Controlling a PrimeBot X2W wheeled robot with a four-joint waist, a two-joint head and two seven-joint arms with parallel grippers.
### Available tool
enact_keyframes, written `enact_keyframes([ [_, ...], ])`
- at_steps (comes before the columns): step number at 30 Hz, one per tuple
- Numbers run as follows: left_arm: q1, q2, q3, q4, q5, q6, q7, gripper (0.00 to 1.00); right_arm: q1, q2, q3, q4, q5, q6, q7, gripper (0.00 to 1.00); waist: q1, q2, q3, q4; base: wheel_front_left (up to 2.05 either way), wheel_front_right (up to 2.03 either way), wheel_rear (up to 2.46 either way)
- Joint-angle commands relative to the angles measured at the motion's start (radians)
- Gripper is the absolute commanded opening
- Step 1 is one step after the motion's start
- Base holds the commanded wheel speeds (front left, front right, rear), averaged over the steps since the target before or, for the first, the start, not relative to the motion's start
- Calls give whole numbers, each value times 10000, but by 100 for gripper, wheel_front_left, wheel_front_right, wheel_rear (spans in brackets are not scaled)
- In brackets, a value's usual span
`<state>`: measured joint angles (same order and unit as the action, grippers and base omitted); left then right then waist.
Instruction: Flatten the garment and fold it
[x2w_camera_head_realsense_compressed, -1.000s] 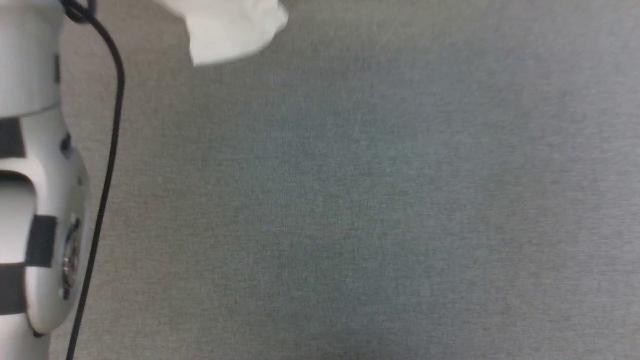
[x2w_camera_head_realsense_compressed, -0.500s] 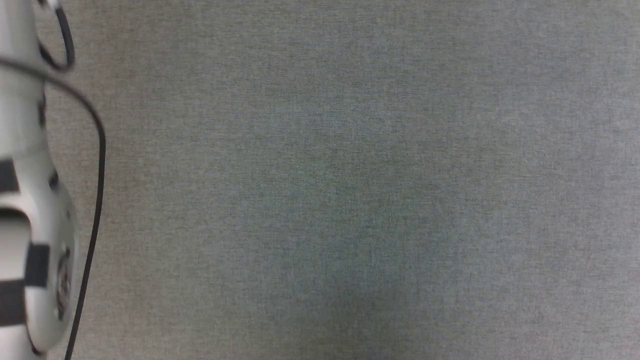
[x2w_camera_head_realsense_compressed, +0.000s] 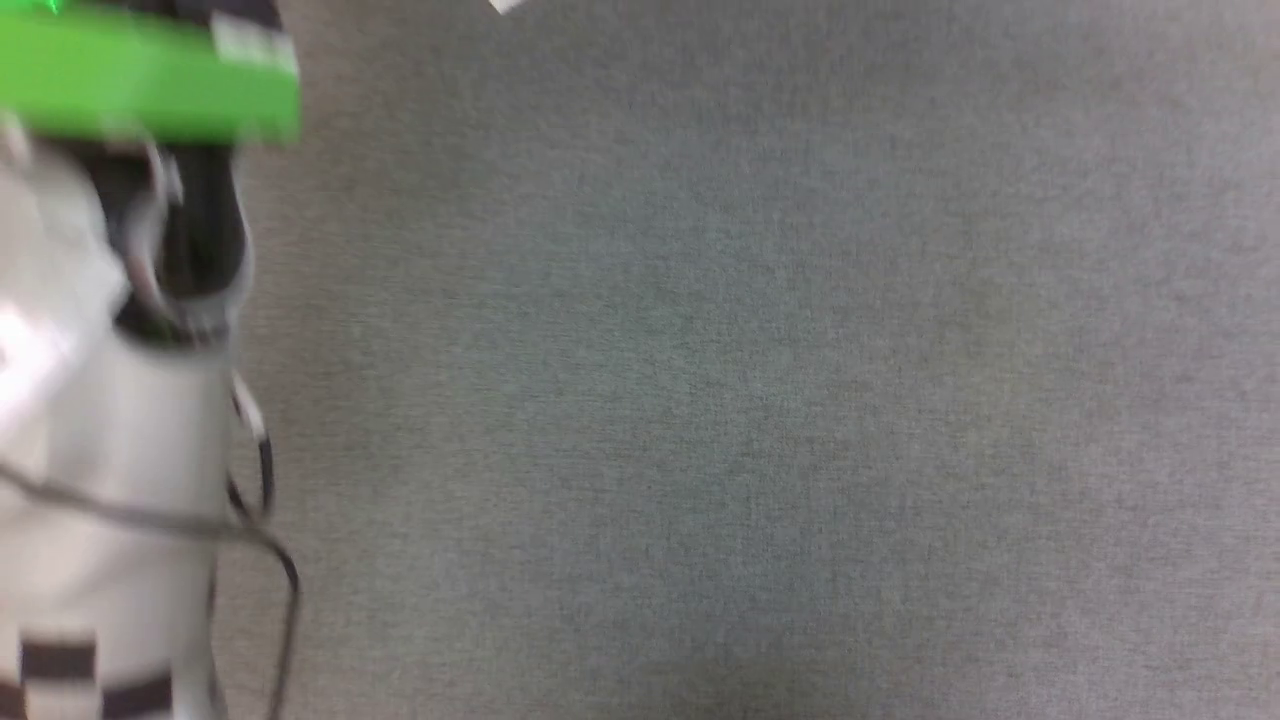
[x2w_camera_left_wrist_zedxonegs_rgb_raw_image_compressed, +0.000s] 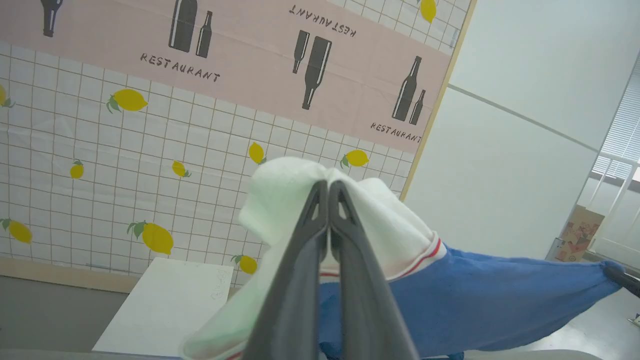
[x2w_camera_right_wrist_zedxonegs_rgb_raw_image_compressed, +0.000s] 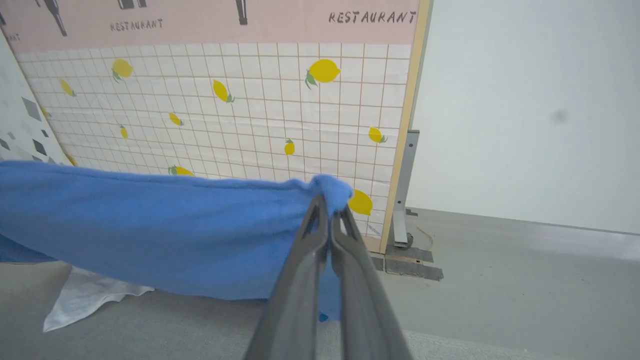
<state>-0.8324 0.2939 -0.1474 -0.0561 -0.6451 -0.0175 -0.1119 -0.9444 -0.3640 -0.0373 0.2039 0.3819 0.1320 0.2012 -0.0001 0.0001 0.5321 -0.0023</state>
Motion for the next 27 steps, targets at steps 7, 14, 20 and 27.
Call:
enact_keyframes([
  [7, 3092, 196, 153, -2065, -87, 760, 232, 0, 3215, 580, -1270, -2340, 379, -13, 942, 0, 1, -1, -1185, 307, 0, 0, 0],
  [14, 5758, 152, -177, -2581, -391, 1003, 534, 0, 5926, 1552, -2141, -3638, 491, -13, 1429, 0, 1, -1, -1966, 439, 0, 0, 0],
  [20, 6986, 212, -212, -2543, -605, 1085, 628, 0, 7508, 2143, -2570, -4208, 554, -13, 1849, 0, 1, -1, -2620, 519, 0, 0, 0],
  [27, 8147, 610, -609, -2515, -1010, 892, 1478, 0, 9044, 2461, -2536, -4698, 792, -13, 2946, 0, 1, -1, -3571, 590, 0, 0, 0],
])
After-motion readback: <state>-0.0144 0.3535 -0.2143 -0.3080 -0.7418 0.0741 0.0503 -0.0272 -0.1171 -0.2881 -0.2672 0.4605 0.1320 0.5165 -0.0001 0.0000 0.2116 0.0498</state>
